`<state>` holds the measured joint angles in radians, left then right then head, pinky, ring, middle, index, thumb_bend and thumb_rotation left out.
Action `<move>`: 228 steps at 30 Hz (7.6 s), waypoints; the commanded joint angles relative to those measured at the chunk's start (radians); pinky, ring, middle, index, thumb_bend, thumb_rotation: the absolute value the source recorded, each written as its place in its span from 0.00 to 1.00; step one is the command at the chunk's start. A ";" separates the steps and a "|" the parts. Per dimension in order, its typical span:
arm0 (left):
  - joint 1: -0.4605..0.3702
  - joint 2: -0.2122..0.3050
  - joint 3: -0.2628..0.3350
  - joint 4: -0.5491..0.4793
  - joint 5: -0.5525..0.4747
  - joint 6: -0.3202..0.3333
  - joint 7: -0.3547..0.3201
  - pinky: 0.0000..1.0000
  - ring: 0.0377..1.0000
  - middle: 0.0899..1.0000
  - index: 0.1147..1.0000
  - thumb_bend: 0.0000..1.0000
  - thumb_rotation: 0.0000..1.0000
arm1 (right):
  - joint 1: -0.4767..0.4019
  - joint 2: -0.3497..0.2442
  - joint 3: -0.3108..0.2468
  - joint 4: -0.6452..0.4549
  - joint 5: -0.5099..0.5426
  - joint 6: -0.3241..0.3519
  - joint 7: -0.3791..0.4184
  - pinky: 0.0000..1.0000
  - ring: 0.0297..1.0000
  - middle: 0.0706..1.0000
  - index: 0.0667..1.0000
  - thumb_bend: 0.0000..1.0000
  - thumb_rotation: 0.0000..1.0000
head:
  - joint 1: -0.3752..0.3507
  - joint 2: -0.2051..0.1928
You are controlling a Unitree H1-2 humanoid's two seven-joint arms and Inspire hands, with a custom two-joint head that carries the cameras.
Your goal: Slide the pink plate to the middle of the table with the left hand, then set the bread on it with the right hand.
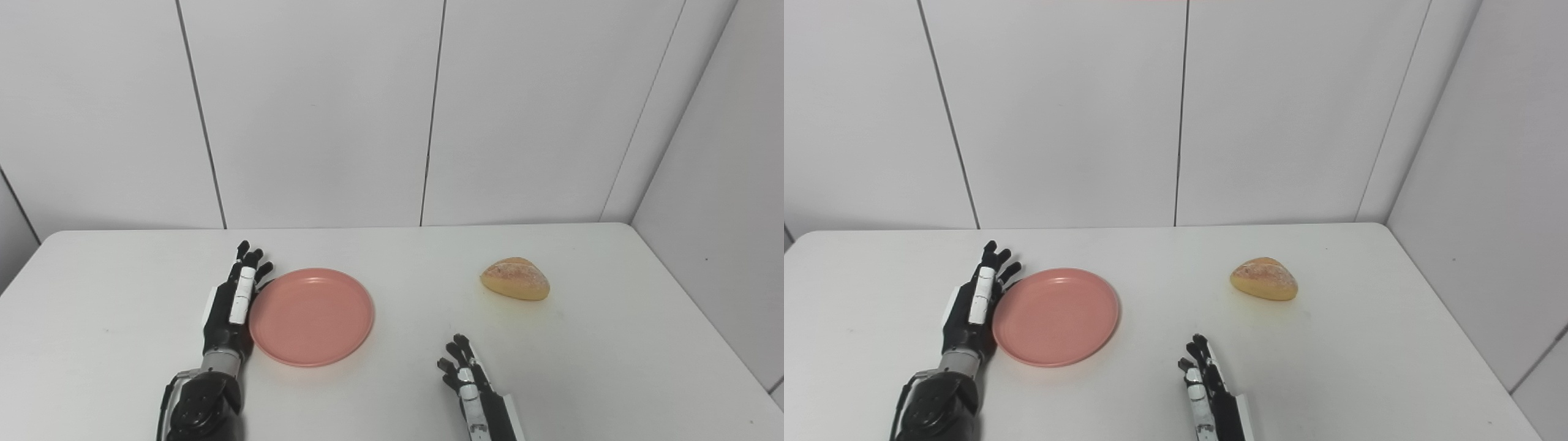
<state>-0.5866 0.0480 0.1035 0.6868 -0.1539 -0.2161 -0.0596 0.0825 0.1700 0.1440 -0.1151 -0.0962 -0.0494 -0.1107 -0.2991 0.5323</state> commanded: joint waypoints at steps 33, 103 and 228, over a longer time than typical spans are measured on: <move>0.002 -0.024 0.005 0.171 -0.016 -0.063 -0.048 0.87 0.91 0.98 0.99 1.00 0.82 | -0.418 -0.413 -0.074 -0.266 -0.443 0.355 0.210 0.60 0.72 0.77 0.84 0.97 0.74 | -0.035 -0.053; 0.035 -0.047 0.000 0.113 -0.012 -0.028 -0.027 0.81 0.89 0.91 0.96 0.97 0.84 | -0.862 -0.774 0.176 0.496 -0.577 0.200 0.508 0.61 0.76 0.80 0.78 1.00 0.14 | 0.012 -0.036; 0.088 -0.124 -0.052 0.027 0.061 0.033 0.055 0.70 0.84 0.90 0.96 0.89 0.90 | -1.116 -0.435 0.450 0.597 -0.642 -0.208 0.641 0.36 0.39 0.47 0.49 0.52 0.00 | 0.288 -0.012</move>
<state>-0.5777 -0.0553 0.0561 0.6670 -0.0886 -0.2035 -0.0032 -0.9772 -0.2569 0.6145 0.5144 -0.7502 -0.2350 0.5456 -0.0123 0.5200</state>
